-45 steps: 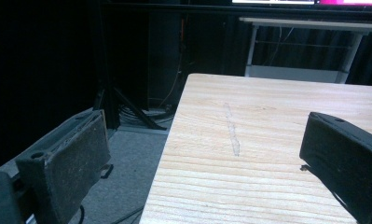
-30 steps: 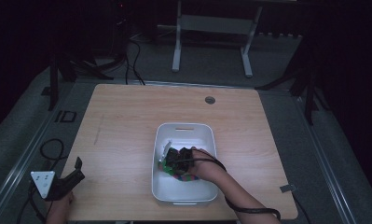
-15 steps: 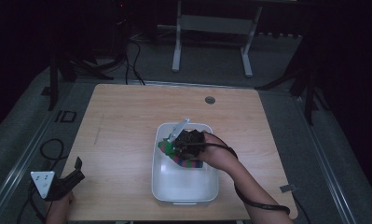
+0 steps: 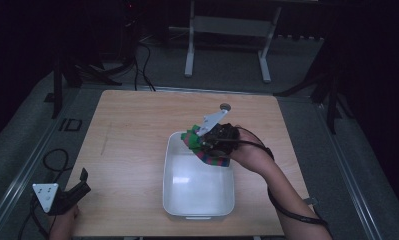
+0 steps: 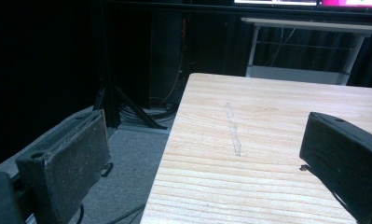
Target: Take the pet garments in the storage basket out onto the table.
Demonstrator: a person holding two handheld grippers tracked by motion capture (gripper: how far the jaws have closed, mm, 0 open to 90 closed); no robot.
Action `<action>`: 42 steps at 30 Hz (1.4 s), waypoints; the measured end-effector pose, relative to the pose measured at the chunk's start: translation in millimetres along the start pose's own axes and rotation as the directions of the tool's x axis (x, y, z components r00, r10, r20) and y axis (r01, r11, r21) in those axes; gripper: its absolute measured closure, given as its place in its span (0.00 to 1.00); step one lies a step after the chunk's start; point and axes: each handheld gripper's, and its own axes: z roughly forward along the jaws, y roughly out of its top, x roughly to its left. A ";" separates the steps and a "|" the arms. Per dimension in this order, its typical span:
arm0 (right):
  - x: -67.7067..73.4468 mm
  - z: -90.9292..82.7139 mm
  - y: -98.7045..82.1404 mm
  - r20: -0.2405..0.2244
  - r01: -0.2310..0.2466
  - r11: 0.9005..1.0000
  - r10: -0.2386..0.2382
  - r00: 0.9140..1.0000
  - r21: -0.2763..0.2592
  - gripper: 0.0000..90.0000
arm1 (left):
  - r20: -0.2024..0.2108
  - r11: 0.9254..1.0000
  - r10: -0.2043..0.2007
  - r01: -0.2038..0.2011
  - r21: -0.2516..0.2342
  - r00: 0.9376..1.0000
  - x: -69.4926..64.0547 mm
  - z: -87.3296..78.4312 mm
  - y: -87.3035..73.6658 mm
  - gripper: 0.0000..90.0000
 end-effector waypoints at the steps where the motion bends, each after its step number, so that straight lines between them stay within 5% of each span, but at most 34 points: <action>1: -3.1 -3.4 -3.8 0.007 -0.006 1.000 0.006 1.000 0.000 0.73 | -0.001 1.000 0.000 0.000 0.001 1.000 0.0 0.1 0.0 0.02; 13: -38.1 -32.7 -64.5 0.111 -0.099 0.995 0.096 0.989 0.030 0.73 | 0.002 1.000 -0.001 0.001 0.005 1.000 -0.2 0.4 0.2 0.02; 24: -61.8 -43.1 -121.6 0.169 -0.204 0.976 0.189 0.967 0.075 0.73 | 0.000 1.000 0.001 -0.001 0.004 1.000 -0.5 0.3 0.1 0.02; 32: -71.8 -20.5 -150.1 0.200 -0.259 0.961 0.236 0.951 0.093 0.73 | 0.000 1.000 0.002 -0.002 0.003 1.000 -0.7 0.3 0.1 0.02; 42: -77.8 29.8 -170.5 0.200 -0.305 0.945 0.278 0.939 0.120 0.72 | 0.003 1.000 0.006 -0.006 0.002 1.000 -1.0 0.2 0.0 0.02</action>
